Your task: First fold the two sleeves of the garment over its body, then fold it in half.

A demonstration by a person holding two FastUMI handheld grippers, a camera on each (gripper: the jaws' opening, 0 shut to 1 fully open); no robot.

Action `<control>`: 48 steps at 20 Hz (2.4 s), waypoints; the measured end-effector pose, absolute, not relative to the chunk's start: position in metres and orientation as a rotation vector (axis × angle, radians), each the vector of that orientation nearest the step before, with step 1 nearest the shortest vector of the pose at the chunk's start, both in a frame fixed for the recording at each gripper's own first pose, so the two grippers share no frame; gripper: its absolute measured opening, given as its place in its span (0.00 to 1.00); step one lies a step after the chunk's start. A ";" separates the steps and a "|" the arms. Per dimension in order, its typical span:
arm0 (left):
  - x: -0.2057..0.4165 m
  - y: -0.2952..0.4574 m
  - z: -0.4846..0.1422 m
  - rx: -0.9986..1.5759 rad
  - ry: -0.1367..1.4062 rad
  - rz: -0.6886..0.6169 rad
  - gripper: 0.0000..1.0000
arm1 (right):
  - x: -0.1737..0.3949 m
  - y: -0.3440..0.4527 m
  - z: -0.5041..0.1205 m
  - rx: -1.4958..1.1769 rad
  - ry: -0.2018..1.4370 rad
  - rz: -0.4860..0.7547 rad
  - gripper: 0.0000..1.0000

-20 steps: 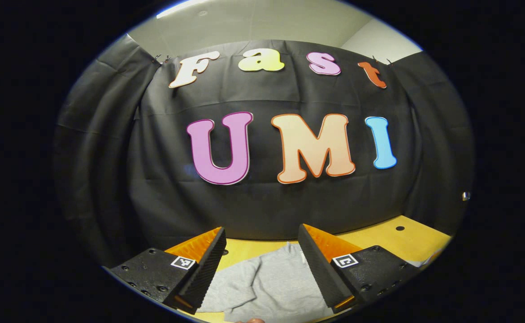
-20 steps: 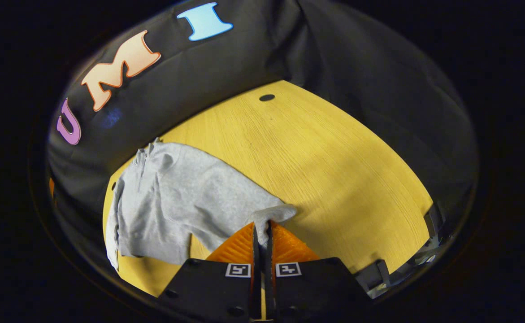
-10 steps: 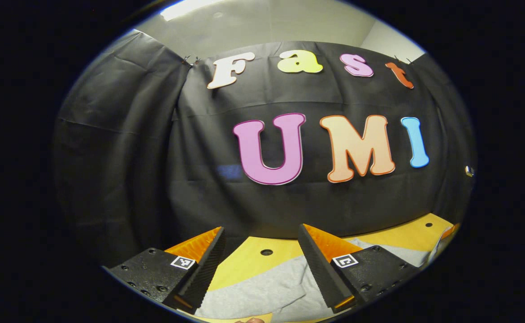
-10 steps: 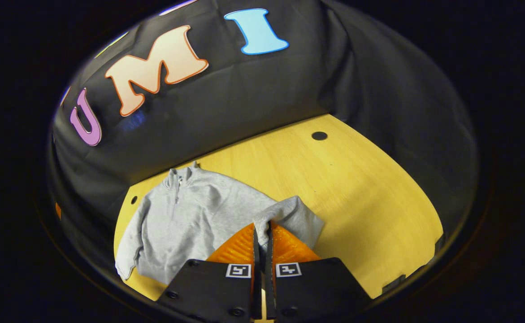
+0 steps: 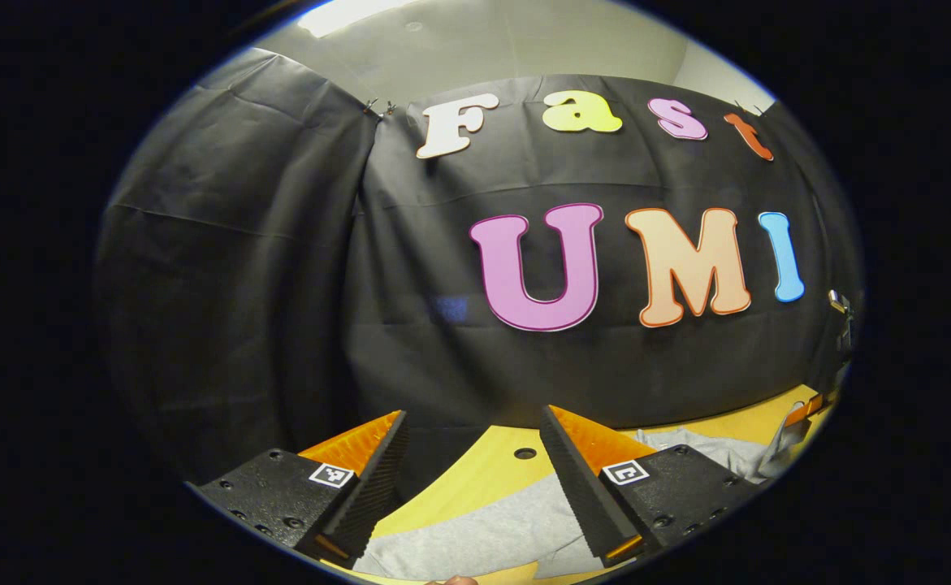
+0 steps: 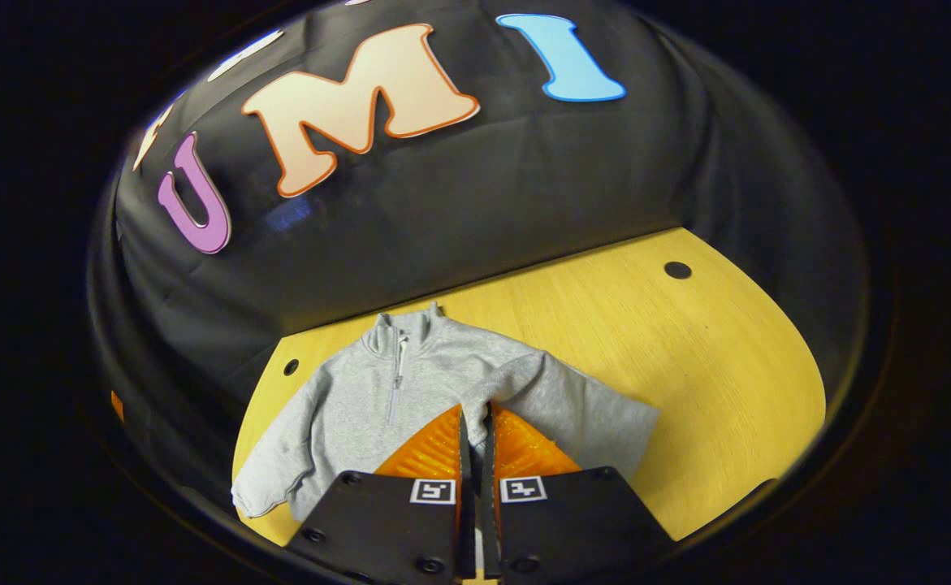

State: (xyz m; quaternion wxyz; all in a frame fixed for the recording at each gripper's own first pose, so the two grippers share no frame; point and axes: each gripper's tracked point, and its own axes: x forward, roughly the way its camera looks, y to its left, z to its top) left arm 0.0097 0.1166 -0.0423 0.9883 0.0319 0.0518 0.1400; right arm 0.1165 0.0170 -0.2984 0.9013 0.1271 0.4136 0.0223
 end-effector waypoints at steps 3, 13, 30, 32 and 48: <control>0.003 0.138 -0.046 0.068 0.110 0.310 0.97 | 0.127 0.058 -0.295 0.239 0.848 0.103 0.05; -0.025 0.209 -0.060 0.079 0.137 0.404 0.95 | 0.155 0.199 -0.299 0.166 0.824 0.281 0.06; -0.057 0.270 -0.133 0.062 0.254 0.433 0.95 | 0.143 0.322 -0.373 0.165 0.980 0.368 0.09; -0.062 0.271 -0.156 0.058 0.297 0.421 0.95 | 0.146 0.330 -0.359 0.208 0.944 0.388 0.55; -0.109 0.269 -0.331 -0.079 0.700 0.422 0.96 | 0.151 0.254 -0.288 0.074 0.715 0.326 0.92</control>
